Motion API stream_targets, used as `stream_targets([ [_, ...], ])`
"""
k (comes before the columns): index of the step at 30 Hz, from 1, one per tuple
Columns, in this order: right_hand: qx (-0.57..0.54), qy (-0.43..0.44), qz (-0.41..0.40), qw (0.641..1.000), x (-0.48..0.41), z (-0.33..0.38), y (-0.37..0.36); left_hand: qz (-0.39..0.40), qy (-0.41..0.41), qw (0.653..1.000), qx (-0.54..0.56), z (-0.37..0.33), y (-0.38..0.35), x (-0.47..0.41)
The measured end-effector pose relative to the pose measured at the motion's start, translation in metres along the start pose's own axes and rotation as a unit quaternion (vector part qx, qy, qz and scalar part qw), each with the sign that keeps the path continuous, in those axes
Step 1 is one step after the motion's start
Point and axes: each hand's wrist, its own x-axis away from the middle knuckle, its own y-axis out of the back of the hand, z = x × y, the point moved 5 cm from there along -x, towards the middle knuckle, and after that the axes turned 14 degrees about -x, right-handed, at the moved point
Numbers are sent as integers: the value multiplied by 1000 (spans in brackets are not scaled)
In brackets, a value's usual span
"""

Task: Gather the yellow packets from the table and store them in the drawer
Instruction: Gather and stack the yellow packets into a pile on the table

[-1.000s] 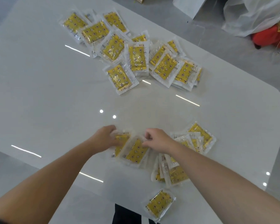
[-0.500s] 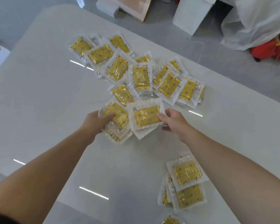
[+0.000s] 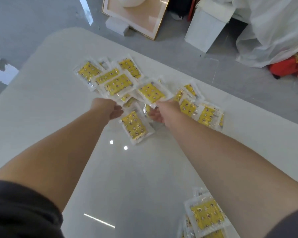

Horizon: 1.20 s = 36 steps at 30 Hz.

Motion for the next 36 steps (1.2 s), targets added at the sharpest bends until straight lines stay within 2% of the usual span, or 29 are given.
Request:
stream_targets([
  [3,45,-5,3,999,0,-18,6,-6,21,999,-45,24,-8,4],
  [5,53,21,21,998,3,-24,11,-15,0,997,-72,35,-10,11],
  [7,62,42,48,996,8,-25,15,-39,-49,987,-146,42,-10,20],
  [9,84,59,82,991,20,-25,23,-68,-116,958,-253,47,-12,35],
  [11,122,74,112,983,33,-30,37,-69,-160,934,-312,56,-19,54],
  [15,226,81,137,961,55,-61,87,-45,-191,894,-403,98,-46,93],
  [19,335,105,149,924,69,-90,144,-10,-199,859,-472,152,-76,130],
  [22,446,123,179,868,78,-109,187,9,-212,842,-496,190,-100,163],
  [26,600,158,240,747,94,-128,231,30,-208,834,-510,233,-129,202],
  [31,700,219,276,622,107,-155,267,71,-201,805,-554,272,-159,239],
  [34,733,260,265,570,106,-165,270,52,-186,787,-586,286,-171,250],
  [36,745,273,253,554,103,-168,269,26,-176,789,-589,290,-178,251],
])
